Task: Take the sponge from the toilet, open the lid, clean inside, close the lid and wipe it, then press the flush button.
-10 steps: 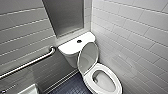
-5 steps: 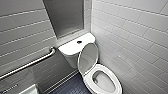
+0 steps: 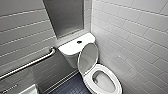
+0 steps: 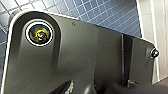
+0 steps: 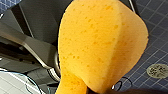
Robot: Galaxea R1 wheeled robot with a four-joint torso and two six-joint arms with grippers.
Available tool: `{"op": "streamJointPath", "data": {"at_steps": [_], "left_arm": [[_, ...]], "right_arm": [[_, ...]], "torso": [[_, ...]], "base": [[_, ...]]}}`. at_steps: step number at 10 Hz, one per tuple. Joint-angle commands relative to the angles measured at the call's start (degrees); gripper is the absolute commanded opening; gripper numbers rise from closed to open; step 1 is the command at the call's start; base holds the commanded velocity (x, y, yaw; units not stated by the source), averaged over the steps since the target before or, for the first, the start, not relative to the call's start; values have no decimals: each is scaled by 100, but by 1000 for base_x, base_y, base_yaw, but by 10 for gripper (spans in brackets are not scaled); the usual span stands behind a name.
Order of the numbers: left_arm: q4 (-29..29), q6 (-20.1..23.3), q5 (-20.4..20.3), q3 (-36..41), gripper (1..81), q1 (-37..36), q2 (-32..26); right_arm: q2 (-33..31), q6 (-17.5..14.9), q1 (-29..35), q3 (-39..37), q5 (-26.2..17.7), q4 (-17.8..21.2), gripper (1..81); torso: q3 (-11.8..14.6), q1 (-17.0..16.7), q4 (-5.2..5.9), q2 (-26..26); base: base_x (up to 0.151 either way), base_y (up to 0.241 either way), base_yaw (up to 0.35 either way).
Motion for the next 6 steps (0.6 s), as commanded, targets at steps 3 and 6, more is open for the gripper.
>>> {"op": "streamJointPath", "data": {"at_steps": [3, 6], "left_arm": [[-223, -235, 784, 872, 811, -891, -464], [-257, -244, 872, 1375, 811, -1584, -667]], "right_arm": [[-73, -28, -179, 104, -513, -140, 10], [50, -28, -144, 131, -505, -131, 10]], "torso": [[0, 0, 0, 0], [0, 0, 0, 0]], "base": [[0, 0, 0], [0, 0, 0]]}}
